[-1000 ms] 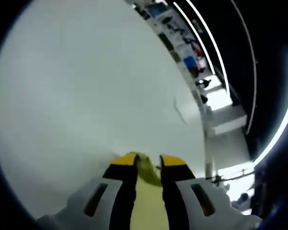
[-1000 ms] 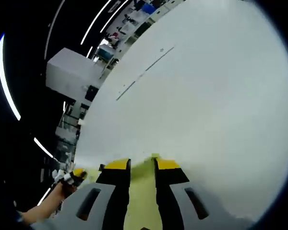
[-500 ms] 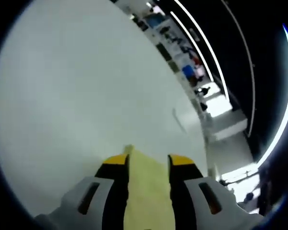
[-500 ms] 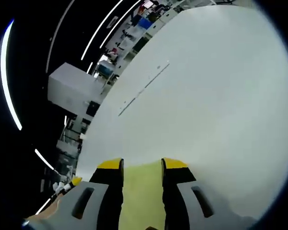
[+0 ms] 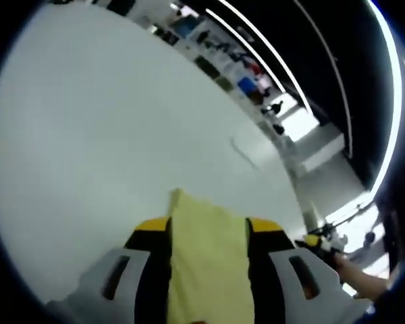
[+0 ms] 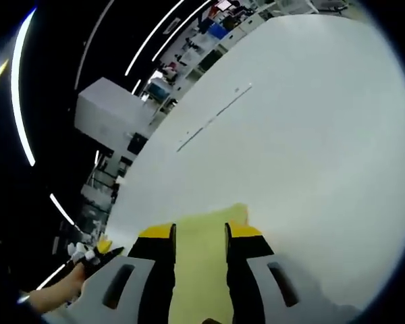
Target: Fold the garment on the visible template until the final outline fits inside the template.
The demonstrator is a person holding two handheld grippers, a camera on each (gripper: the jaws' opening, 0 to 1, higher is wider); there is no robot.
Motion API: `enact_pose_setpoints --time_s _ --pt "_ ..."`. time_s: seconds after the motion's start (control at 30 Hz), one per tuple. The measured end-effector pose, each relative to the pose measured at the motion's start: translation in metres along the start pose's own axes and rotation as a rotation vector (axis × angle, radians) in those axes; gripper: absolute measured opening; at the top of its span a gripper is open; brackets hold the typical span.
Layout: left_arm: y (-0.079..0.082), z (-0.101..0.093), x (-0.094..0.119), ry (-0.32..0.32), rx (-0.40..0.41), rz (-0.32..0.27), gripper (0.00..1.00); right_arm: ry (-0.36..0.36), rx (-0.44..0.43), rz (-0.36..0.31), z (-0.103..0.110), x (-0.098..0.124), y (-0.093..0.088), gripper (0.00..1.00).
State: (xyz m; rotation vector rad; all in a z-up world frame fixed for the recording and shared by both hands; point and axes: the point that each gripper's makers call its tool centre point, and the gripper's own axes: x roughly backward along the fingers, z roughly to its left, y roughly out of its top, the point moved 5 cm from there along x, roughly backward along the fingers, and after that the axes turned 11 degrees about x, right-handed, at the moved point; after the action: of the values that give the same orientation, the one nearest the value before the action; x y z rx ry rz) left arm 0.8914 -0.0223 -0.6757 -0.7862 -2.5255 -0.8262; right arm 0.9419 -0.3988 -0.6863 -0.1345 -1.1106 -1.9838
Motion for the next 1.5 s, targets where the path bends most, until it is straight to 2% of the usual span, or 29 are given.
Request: enact_pose_setpoints --time_s 0.1,0.17,0.27,0.3,0.4,0.57,0.63,0.8,0.87,1.03,1.27,1.5 --pt "-0.002 -0.004 0.004 -0.004 -0.087 -0.001 0.45 0.013 0.093 -0.005 0.006 0.002 0.002 0.30" --pt "-0.002 -0.005 0.005 -0.013 -0.112 -0.001 0.46 0.016 0.139 -0.007 0.009 0.004 0.003 0.30" --pt "0.000 -0.007 0.008 -0.035 -0.170 -0.005 0.46 0.019 0.252 -0.023 0.015 0.009 0.005 0.31" --pt "-0.002 -0.010 0.010 -0.040 -0.199 -0.005 0.46 0.020 0.265 -0.023 0.016 0.010 0.005 0.31" --pt "-0.008 -0.014 0.015 -0.041 -0.290 0.010 0.46 0.028 0.381 -0.017 0.022 0.015 0.003 0.31" --pt "-0.017 -0.021 0.023 -0.058 -0.344 0.018 0.47 0.014 0.534 -0.002 0.027 0.024 -0.002 0.30" --pt "-0.021 -0.022 0.026 -0.048 -0.409 0.030 0.48 0.006 0.592 -0.009 0.028 0.028 -0.003 0.30" --pt "-0.031 -0.026 0.033 -0.043 -0.491 0.043 0.49 0.011 0.652 0.020 0.026 0.033 -0.012 0.32" --pt "-0.034 -0.025 0.036 -0.035 -0.518 0.046 0.49 0.006 0.647 0.021 0.024 0.035 -0.015 0.33" --pt "-0.040 -0.023 0.043 -0.029 -0.512 0.040 0.48 0.002 0.641 0.013 0.023 0.043 -0.023 0.41" --pt "-0.049 -0.021 0.055 -0.020 -0.511 0.032 0.48 0.004 0.644 0.009 0.030 0.058 -0.038 0.42" --pt "-0.060 -0.012 0.064 -0.009 -0.521 0.038 0.48 0.020 0.635 0.042 0.037 0.073 -0.065 0.43"
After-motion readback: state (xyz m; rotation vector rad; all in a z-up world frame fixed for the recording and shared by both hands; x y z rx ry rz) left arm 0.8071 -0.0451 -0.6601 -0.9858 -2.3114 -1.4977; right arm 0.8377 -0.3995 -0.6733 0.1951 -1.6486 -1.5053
